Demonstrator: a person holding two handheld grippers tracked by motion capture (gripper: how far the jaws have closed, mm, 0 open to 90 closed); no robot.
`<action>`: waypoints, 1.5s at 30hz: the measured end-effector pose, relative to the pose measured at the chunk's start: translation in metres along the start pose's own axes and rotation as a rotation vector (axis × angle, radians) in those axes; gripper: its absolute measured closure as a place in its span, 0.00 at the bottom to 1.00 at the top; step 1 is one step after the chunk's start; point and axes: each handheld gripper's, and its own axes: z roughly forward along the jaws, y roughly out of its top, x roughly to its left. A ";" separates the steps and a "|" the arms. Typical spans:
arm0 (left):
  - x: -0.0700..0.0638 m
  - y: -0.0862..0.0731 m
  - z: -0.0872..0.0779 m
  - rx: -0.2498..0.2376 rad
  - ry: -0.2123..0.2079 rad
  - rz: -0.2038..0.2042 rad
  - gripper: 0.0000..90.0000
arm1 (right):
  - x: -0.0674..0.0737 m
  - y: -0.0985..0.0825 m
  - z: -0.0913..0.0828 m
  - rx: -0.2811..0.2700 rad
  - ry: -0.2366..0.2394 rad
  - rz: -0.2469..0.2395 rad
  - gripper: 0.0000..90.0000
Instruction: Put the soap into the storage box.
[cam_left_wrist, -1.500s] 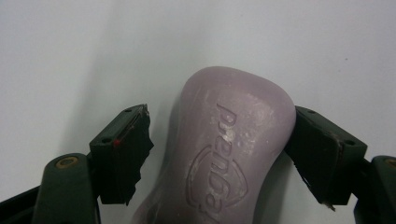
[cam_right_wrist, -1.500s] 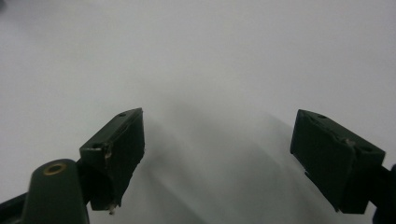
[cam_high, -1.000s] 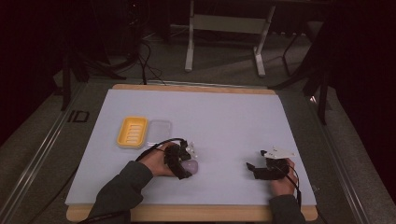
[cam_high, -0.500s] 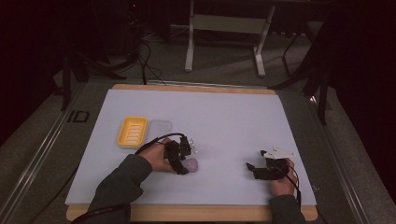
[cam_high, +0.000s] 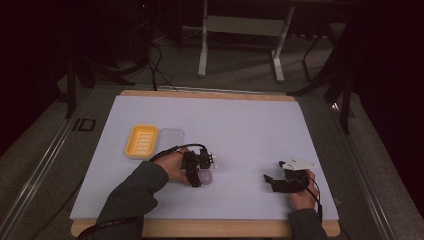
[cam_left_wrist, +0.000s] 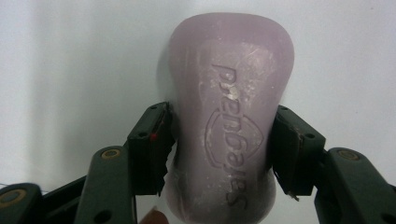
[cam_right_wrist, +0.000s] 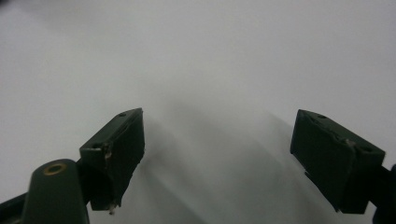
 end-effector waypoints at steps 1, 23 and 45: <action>0.000 0.001 0.000 0.005 0.001 0.001 0.50 | 0.000 0.000 0.000 0.000 0.000 -0.003 0.19; 0.000 0.016 0.001 0.106 0.008 -0.045 0.54 | 0.000 0.000 0.001 0.006 0.001 -0.004 0.19; 0.011 0.012 -0.004 0.091 0.025 -0.167 0.55 | 0.000 0.000 0.000 0.005 0.000 -0.001 0.19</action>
